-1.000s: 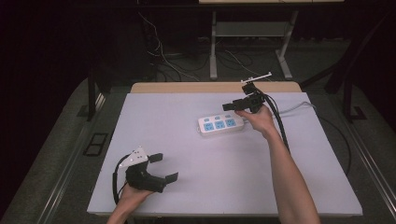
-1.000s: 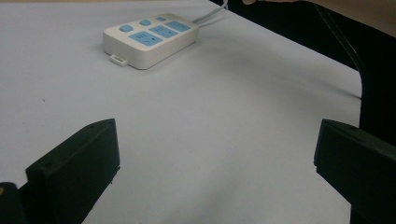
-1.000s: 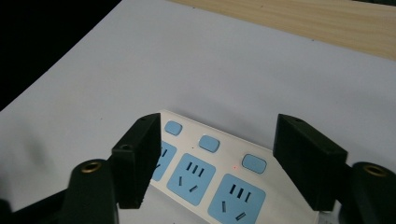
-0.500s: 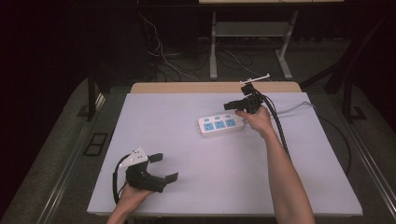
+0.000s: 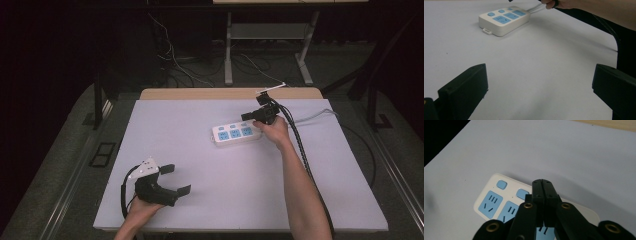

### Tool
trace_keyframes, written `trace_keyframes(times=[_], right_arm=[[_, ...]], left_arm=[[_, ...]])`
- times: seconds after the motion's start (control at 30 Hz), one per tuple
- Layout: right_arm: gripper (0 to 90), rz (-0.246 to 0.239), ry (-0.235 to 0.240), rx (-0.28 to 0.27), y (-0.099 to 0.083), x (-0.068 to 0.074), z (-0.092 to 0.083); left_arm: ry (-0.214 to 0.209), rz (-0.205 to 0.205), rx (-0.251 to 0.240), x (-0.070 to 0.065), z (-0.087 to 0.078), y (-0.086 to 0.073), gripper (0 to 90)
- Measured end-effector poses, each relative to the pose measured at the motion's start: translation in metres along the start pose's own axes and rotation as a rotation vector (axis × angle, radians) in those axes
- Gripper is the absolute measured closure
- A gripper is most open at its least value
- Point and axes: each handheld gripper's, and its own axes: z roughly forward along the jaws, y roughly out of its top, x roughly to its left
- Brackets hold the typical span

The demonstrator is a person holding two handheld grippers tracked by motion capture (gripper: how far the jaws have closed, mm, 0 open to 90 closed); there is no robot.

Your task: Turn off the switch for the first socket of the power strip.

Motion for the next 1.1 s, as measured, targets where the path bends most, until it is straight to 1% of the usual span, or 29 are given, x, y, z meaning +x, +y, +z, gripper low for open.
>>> trace_keyframes(times=[0.1, 0.3, 0.47, 0.5, 0.53, 0.6, 0.83, 0.97, 1.0, 1.07, 1.1], right_arm=[[89.5, -0.001, -0.002, 0.004, -0.001, 0.0, 0.002], [89.5, 0.001, -0.017, 0.037, -0.004, -0.003, 0.011], [89.5, -0.003, -0.034, 0.053, -0.006, -0.003, 0.014], [89.5, -0.001, -0.027, 0.051, -0.007, -0.003, 0.014], [89.5, -0.008, -0.029, 0.051, -0.006, -0.003, 0.015], [89.5, -0.038, -0.052, 0.054, -0.006, 0.001, 0.016], [89.9, -0.046, -0.067, 0.05, -0.006, 0.004, 0.017], [90.0, -0.05, -0.065, 0.05, -0.007, 0.004, 0.017], [90.0, -0.044, -0.052, 0.042, -0.008, 0.002, 0.017], [90.0, -0.038, -0.047, 0.038, -0.009, 0.002, 0.016], [90.0, -0.027, -0.026, 0.017, -0.013, -0.001, 0.015]], left_arm=[[-0.001, 0.0, -0.001, 0.0, 0.0, 0.0, 0.0], [-0.001, -0.001, -0.001, 0.0, 0.0, 0.0, 0.0], [-0.002, 0.002, 0.002, 0.0, 0.0, 0.0, 0.0], [-0.002, 0.002, 0.002, 0.0, 0.001, 0.0, 0.0], [-0.002, 0.002, 0.003, 0.0, 0.001, 0.0, 0.0], [-0.002, 0.005, 0.008, 0.0, 0.001, 0.0, 0.0], [-0.007, 0.011, 0.01, -0.003, 0.002, 0.0, 0.0], [-0.006, 0.01, 0.006, -0.002, 0.001, 0.0, 0.0], [-0.006, 0.011, 0.006, -0.002, 0.001, 0.0, 0.0], [-0.006, 0.012, 0.008, -0.002, 0.001, 0.0, 0.0], [-0.007, 0.012, 0.01, -0.003, 0.002, 0.0, 0.0]])
